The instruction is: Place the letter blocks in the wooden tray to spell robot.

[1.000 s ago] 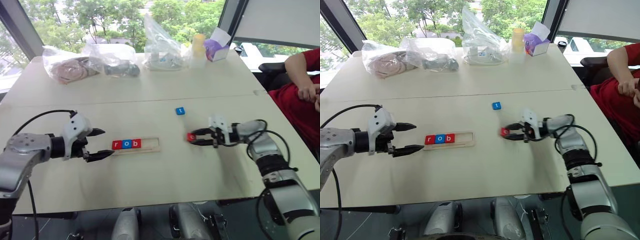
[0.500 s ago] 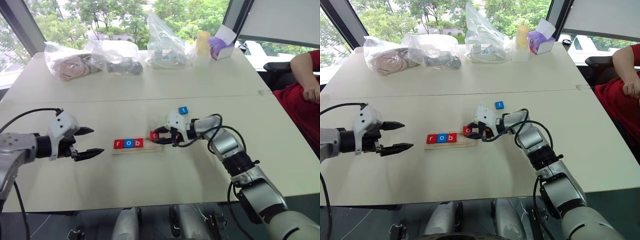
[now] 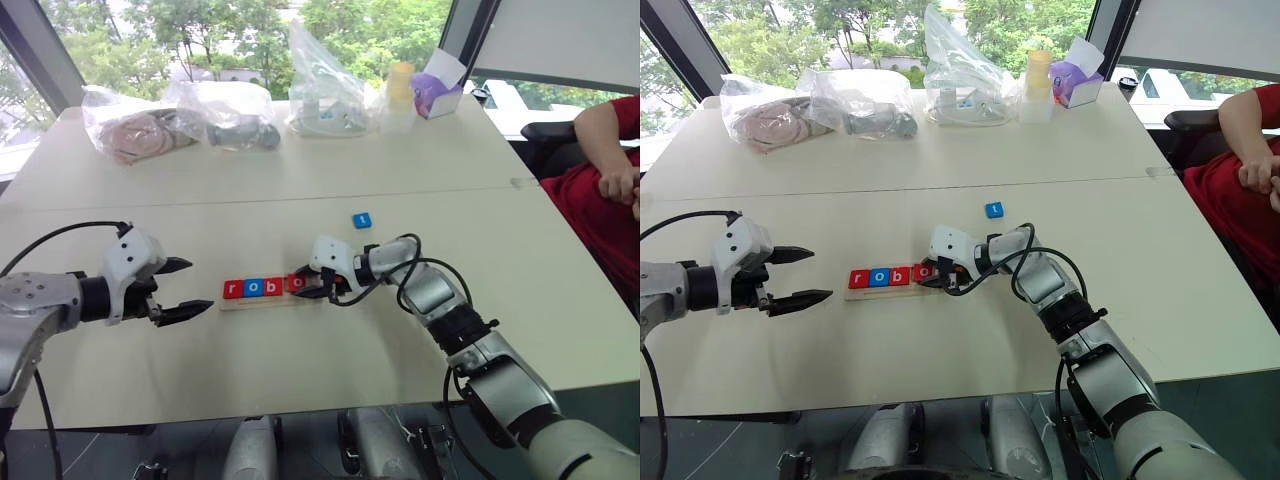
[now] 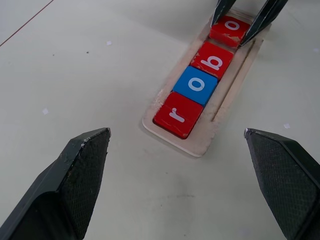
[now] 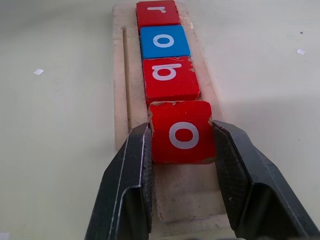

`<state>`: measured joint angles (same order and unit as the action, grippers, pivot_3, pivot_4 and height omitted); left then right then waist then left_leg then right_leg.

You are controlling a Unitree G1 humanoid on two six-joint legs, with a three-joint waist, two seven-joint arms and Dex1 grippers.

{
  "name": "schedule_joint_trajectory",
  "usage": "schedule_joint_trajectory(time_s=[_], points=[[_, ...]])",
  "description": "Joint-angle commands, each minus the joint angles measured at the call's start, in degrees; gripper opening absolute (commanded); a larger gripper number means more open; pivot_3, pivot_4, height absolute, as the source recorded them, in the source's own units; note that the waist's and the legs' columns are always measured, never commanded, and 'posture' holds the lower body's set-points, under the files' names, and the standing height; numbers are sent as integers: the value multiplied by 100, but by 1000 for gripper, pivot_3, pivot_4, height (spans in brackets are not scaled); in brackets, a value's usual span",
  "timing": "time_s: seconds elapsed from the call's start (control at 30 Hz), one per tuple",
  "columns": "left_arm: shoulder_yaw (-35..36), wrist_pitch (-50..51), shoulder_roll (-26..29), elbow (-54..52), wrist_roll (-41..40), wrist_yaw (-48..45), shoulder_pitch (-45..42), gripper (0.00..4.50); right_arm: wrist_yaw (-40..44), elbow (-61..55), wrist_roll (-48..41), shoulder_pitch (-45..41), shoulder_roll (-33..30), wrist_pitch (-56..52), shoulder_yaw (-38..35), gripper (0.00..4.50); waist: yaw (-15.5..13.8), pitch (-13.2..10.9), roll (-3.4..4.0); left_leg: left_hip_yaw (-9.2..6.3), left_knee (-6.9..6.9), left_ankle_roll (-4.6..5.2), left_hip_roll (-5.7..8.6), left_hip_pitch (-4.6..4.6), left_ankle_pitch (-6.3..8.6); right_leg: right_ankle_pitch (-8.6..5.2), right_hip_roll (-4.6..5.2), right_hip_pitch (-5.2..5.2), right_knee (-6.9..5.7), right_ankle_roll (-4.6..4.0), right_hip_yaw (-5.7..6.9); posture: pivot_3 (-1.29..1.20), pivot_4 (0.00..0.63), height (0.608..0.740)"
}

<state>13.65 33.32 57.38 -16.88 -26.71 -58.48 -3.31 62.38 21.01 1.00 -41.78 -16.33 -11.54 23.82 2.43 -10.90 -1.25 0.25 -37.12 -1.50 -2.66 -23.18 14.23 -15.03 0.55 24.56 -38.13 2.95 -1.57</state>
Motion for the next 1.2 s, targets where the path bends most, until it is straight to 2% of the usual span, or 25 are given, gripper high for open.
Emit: schedule_joint_trajectory(time_s=[0.03, 0.2, 0.43, 0.67, 0.77, 0.83, 0.97, 1.1, 1.2], points=[[-2, -76, -17, -43, 24, 32, -110, 4500, -65, 13, 4, -148, 95, 118, -58, 1152, 1, 0, 0, 0, 0, 0, 0, 0, 0, 0, 0, 0, 0, 0, 0, 0, 150, 740], [-48, -109, -36, -24, 52, 41, -115, 4500, -52, 10, -2, -139, 124, 132, -49, 1152, 0, 0, 0, 0, 0, 0, 0, 0, 0, 1, 0, 0, 0, 1, 0, 0, 150, 740], [-82, -210, -30, 70, 186, 33, -111, 4500, -106, -46, -98, -192, 183, 92, -173, 4462, 3, 0, 0, 0, 0, 0, 0, 0, 0, 1, 0, 0, 0, 1, 0, 0, 150, 740], [-112, -288, -54, 113, 281, 37, -128, 4500, -140, -290, -352, -231, 151, -174, -480, 4462, 0, 0, -1, 0, 0, 0, 0, 0, 0, 1, 0, 0, 0, 1, 0, 0, 150, 740], [-62, -273, -155, 14, 204, 104, -173, 4500, -515, -492, -506, -179, 67, -439, -913, 4462, -7, 0, 0, -1, 1, 0, -1, -2, 0, 1, 1, 0, 1, 1, 1, 0, 150, 740], [31, -142, -370, -105, -17, 261, -326, 4500, -1013, -610, -575, -183, 51, -751, -1306, 4462, -24, 0, -1, -2, 1, 0, -3, -3, 0, 1, 4, 0, 0, 1, 2, 0, 150, 740], [118, 286, -863, -441, -541, 663, -740, 4500, -2661, -1092, -433, -16, 160, -1669, -2150, 4462, -54, 4, -6, -6, -4, -1, -2, -10, -1, 6, 7, 0, 1, 10, 3, 0, 150, 740], [-210, 411, -1125, -476, -536, 925, -1097, 4500, -3799, -1636, -202, 417, 389, -2376, -2401, 4462, -41, 5, -7, -10, 1, -1, 5, -9, -1, 8, 5, 0, 1, 13, 0, 0, 150, 740], [-716, 223, -1280, -123, -305, 812, -1602, 4500, -4403, -1524, -57, 611, 629, -2502, -2390, 4462, -4, 5, -6, -15, 3, -1, 8, -9, -1, 8, 1, 1, -1, 13, -2, 0, 150, 740]])
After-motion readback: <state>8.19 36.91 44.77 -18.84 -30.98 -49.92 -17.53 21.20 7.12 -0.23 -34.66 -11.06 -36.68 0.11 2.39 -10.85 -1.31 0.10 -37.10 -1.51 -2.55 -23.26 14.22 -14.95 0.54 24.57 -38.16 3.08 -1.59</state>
